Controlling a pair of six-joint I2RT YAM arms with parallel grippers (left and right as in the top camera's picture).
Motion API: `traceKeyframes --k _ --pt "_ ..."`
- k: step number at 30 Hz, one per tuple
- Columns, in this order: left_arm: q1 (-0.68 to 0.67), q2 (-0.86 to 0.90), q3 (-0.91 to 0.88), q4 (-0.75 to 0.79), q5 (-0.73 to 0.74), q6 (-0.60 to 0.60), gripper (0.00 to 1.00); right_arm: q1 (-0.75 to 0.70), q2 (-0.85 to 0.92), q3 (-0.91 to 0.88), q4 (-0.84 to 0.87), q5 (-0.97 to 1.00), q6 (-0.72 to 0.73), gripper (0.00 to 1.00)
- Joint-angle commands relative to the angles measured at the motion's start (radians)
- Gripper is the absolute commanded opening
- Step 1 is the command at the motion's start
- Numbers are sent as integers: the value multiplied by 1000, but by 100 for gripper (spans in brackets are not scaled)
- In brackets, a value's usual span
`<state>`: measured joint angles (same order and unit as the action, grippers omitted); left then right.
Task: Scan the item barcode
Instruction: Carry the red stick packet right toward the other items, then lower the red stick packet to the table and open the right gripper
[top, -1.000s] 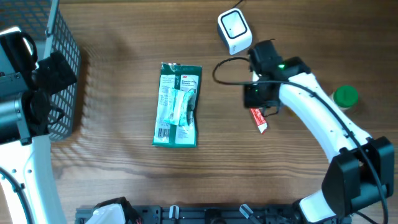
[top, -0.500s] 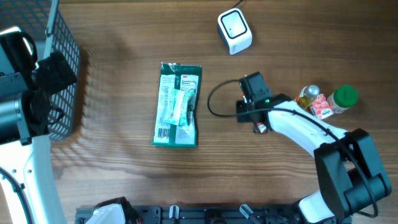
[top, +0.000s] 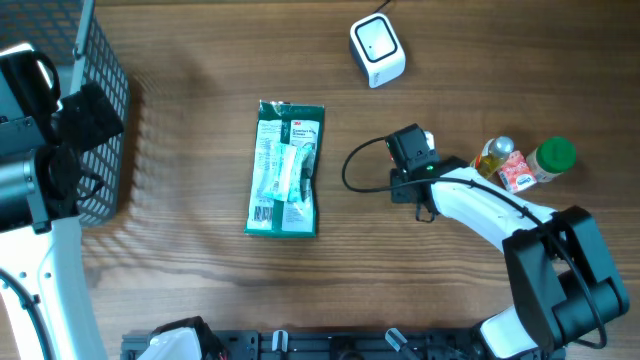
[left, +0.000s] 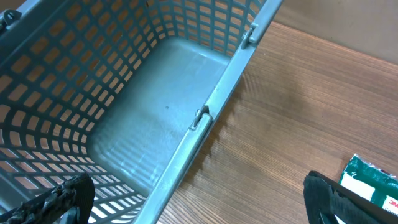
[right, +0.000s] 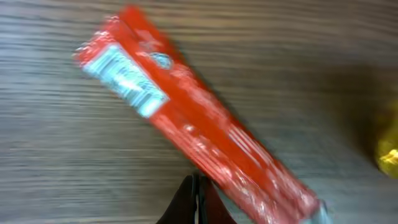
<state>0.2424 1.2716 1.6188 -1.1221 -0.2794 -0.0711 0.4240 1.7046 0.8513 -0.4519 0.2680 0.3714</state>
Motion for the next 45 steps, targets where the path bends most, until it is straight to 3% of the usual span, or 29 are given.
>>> traceKeyframes --k 1,6,9,10,17,22,25,32,37,39,45 --pt "4 -2 3 3 2 12 100 -3 8 -9 -33 116 58 4" --pt "4 -2 3 3 2 12 100 -31 6 0 -30 106 62 4" --pt "4 -2 3 3 2 12 100 -29 -8 63 -32 -61 -145 5" --pt "4 -2 3 3 2 12 100 -29 -10 77 -32 -68 -155 5" --pt "4 -2 3 3 2 12 100 -45 -6 91 102 81 -161 5" --pt "4 -2 3 3 2 12 100 -126 20 90 122 81 -125 6" --pt "4 -2 3 3 2 12 100 -142 27 90 42 -6 -129 10" --pt "4 -2 3 3 2 12 100 -141 27 92 -192 -269 -84 9" --pt "4 -2 3 3 2 12 100 -141 23 225 -374 -329 -137 8" --pt "4 -2 3 3 2 12 100 -141 23 270 -384 -303 -171 9" --pt "4 -2 3 3 2 12 100 -144 43 235 -103 9 -154 9"
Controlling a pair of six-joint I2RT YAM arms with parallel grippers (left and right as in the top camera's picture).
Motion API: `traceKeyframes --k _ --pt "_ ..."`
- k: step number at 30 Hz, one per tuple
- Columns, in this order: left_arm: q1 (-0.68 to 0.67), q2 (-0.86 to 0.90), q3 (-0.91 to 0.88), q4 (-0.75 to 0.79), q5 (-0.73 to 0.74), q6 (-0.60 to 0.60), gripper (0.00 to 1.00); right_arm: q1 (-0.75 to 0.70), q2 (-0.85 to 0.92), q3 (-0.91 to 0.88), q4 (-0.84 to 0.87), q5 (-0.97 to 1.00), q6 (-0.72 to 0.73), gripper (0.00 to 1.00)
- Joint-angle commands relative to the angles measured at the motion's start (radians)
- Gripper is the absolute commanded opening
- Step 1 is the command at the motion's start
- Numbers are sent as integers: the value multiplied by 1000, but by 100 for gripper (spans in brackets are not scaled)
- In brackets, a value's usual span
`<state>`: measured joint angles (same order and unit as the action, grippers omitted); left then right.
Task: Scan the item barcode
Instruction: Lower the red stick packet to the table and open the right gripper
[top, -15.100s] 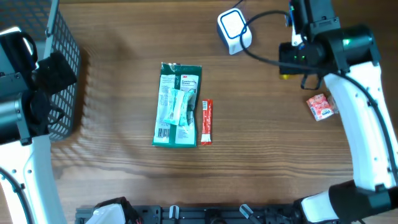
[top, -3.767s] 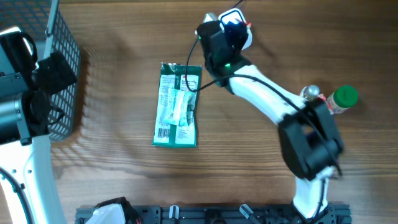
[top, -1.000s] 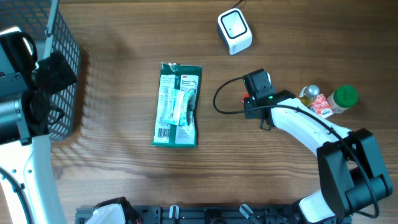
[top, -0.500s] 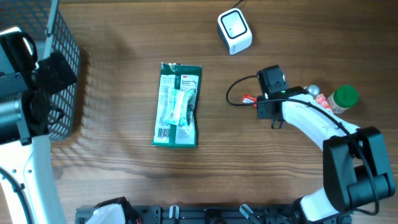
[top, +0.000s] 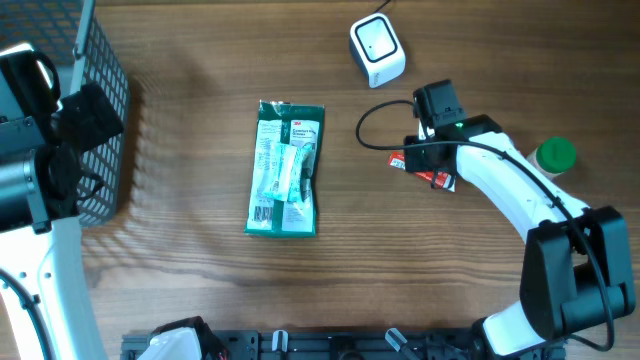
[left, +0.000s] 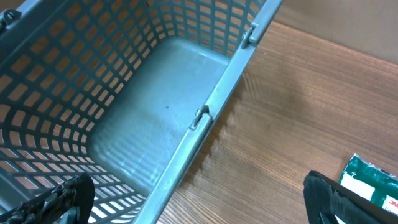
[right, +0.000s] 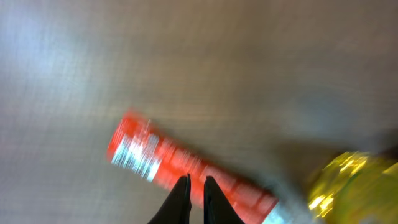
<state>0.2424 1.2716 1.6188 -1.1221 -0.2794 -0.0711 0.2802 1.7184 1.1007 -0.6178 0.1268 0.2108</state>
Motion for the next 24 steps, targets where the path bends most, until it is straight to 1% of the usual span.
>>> traceKeyframes --k 1,6,8,11,12,14,15,18,21,24 --pt "4 -2 3 3 2 12 100 0 48 -15 89 150 9 8" --pt "4 -2 3 3 2 12 100 0 147 -15 92 150 10 8" --pt "4 -2 3 3 2 12 100 0 183 -15 6 126 29 8" --pt "4 -2 3 3 2 12 100 0 179 -2 -147 69 83 8" --pt "4 -2 3 3 2 12 100 0 175 16 -219 10 88 8" --pt "4 -2 3 3 2 12 100 0 172 55 -304 -65 82 8" --pt "4 -2 3 3 2 12 100 0 171 82 -341 -60 80 9" --pt "4 -2 3 3 2 12 100 0 170 157 -363 -30 80 8" --pt "4 -2 3 3 2 12 100 10 169 220 -417 -148 79 8" --pt "4 -2 3 3 2 12 100 20 171 214 -443 -243 79 8"
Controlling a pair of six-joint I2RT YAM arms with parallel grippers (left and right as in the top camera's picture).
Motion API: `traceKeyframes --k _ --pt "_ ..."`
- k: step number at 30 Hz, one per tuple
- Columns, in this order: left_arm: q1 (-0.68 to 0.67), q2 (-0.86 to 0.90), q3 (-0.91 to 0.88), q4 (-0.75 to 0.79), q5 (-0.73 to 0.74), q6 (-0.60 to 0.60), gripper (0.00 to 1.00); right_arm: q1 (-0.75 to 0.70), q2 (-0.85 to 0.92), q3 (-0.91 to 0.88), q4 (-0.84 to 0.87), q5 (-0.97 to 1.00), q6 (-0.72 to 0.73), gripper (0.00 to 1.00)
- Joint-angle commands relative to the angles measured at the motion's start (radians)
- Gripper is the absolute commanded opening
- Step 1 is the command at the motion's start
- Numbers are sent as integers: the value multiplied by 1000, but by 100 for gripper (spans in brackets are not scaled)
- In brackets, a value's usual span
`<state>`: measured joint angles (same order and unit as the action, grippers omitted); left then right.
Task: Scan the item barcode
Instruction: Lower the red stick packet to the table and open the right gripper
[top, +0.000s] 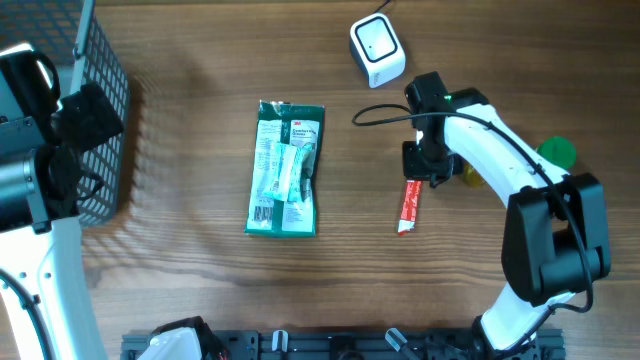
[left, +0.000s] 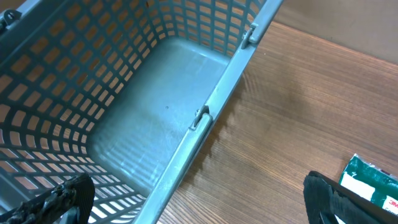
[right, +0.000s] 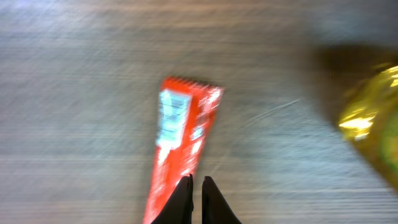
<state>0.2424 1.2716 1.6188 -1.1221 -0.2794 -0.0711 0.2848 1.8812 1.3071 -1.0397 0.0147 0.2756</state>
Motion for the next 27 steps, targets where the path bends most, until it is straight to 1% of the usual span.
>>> traceKeyframes --k 1,3,6,9,11,13,16,18,20,21,22,24,27 --pt "4 -2 3 3 2 12 100 17 8 0 -14 -164 16 8" --pt "4 -2 3 3 2 12 100 21 8 -31 38 -204 17 8" --pt "4 -2 3 3 2 12 100 23 10 -109 106 -203 31 8" --pt "4 -2 3 3 2 12 100 23 10 -182 183 -161 43 8" --pt "4 -2 3 3 2 12 100 23 10 -222 224 -88 50 8" --pt "4 -2 3 3 2 12 100 19 10 -227 222 43 76 8" --pt "4 -2 3 3 2 12 100 8 10 -227 214 135 76 8" --pt "4 -2 3 3 2 12 100 3 9 -227 198 118 62 6" --pt "4 -2 3 3 2 12 100 3 8 -222 195 95 24 8" --pt "4 -2 3 3 2 12 100 2 8 -215 178 115 10 9" --pt "4 -2 3 3 2 12 100 -2 8 -205 155 151 23 9" --pt "4 -2 3 3 2 12 100 -10 7 -191 144 154 24 9" --pt "4 -2 3 3 2 12 100 -15 7 -145 113 177 40 13"
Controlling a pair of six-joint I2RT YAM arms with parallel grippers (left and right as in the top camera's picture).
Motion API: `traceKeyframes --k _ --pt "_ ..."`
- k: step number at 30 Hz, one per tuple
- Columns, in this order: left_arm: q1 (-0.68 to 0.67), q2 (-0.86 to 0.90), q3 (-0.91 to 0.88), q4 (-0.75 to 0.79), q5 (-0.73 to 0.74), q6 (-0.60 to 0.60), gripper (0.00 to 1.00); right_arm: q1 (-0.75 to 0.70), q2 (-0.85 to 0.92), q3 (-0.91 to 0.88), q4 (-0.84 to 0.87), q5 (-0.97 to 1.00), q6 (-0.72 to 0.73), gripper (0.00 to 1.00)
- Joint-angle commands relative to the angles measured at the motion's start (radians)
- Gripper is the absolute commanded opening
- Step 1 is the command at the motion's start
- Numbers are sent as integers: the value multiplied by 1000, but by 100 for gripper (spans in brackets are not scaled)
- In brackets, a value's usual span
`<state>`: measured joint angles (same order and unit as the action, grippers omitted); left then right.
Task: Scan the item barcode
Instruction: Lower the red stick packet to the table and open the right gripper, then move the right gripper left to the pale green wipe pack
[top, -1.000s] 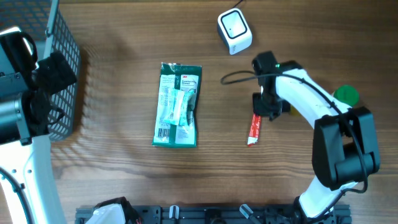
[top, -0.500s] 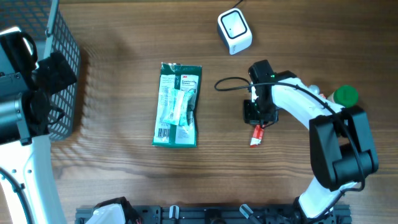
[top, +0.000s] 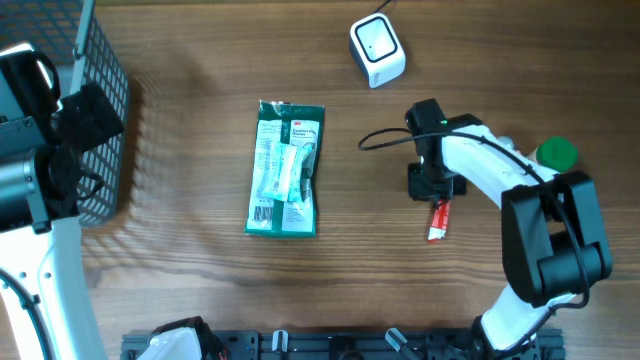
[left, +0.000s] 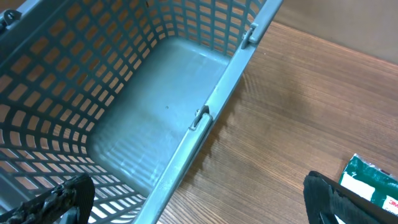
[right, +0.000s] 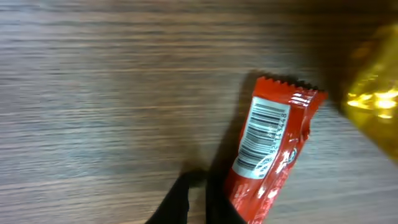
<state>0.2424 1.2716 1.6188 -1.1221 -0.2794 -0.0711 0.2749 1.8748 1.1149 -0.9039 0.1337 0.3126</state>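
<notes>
A red snack packet lies flat on the wooden table, its barcode facing up. My right gripper is low over the table just above the packet's upper end; in the right wrist view the packet lies against the right side of my shut gripper, with nothing between the fingers. The white scanner sits at the far edge, well apart. My left gripper hangs open over the rim of the basket and holds nothing.
A green flat package lies in the middle of the table. A green-capped bottle stands right of the right arm, and something yellow shows close beside the packet. The wire basket is at the left edge.
The red packet has shifted right, from left of and below the gripper to right below it. The right gripper has moved slightly nearer. The left arm is unchanged.
First the red packet lay among the bottles at the right, with the right gripper shut to their left. Then it lay crosswise under the gripper, clear of the bottles. Then it lay lengthwise at mid-table, and now a little further right, barcode up.
</notes>
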Motion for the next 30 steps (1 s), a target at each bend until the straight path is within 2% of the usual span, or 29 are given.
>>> traceKeyframes --k 1,3,5,6,8,10,13,15,17,19,22,30 --pt "4 -2 3 3 2 12 100 -5 14 84 -51 57 2 15" --pt "4 -2 3 3 2 12 100 -3 14 178 -123 10 1 17" --pt "4 -2 3 3 2 12 100 -3 14 286 -187 -135 -28 21" --pt "4 -2 3 3 2 12 100 -1 13 333 -197 -273 -57 22" --pt "4 -2 3 3 2 12 100 8 13 372 -159 -552 -80 33" --pt "4 -2 3 3 2 12 100 36 15 367 -79 -702 -79 40" --pt "4 -2 3 3 2 12 100 107 18 364 10 -658 -74 49" --pt "4 -2 3 3 2 12 100 198 18 363 103 -548 -12 52" --pt "4 -2 3 3 2 12 100 257 20 363 158 -453 62 61" --pt "4 -2 3 3 2 12 100 301 24 363 200 -379 64 66" --pt "4 -2 3 3 2 12 100 348 40 363 238 -370 65 71" --pt "4 -2 3 3 2 12 100 406 132 363 393 -370 76 72"
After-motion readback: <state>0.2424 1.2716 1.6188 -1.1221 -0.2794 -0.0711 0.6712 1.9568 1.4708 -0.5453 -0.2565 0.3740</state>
